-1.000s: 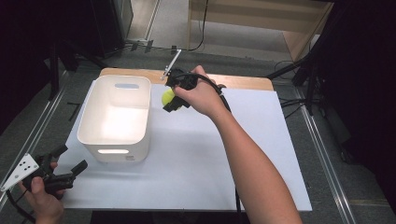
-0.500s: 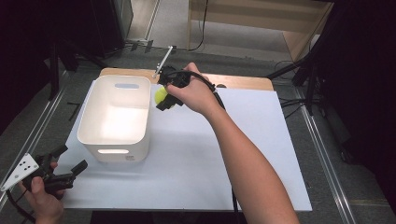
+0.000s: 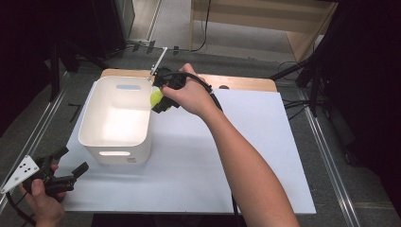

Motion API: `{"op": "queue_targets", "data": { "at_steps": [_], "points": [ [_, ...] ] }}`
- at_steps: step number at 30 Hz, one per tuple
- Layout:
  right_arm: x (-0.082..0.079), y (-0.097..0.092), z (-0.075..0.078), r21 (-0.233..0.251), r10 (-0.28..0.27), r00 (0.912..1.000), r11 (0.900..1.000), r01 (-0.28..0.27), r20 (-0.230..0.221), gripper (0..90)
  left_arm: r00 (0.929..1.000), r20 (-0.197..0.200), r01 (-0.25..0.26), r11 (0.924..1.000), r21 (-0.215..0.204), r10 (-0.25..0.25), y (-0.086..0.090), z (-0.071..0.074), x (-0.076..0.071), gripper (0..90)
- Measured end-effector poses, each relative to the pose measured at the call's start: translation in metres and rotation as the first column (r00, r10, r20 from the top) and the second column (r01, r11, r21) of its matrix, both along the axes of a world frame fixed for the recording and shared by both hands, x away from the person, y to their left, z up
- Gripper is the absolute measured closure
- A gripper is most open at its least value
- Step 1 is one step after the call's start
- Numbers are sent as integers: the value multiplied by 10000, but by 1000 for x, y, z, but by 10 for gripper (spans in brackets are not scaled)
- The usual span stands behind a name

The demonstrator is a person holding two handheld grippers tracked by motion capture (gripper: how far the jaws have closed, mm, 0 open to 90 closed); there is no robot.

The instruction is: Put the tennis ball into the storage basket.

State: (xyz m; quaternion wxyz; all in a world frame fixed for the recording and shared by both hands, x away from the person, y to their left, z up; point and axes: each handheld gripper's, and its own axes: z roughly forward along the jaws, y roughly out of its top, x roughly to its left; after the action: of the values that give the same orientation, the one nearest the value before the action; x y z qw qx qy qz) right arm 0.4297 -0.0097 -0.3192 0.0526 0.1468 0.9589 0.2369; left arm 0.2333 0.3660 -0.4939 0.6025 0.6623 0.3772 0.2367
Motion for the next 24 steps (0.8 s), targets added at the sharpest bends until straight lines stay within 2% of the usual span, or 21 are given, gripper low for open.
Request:
{"op": "queue_targets", "data": {
  "at_steps": [24],
  "points": [
    [-3, 35, -1, 229, 484, 9988, 9986, -483, -50, 246, 10000, 7, 20, 10000, -44, -20, 0, 0, 0, 0]
  ]
}}
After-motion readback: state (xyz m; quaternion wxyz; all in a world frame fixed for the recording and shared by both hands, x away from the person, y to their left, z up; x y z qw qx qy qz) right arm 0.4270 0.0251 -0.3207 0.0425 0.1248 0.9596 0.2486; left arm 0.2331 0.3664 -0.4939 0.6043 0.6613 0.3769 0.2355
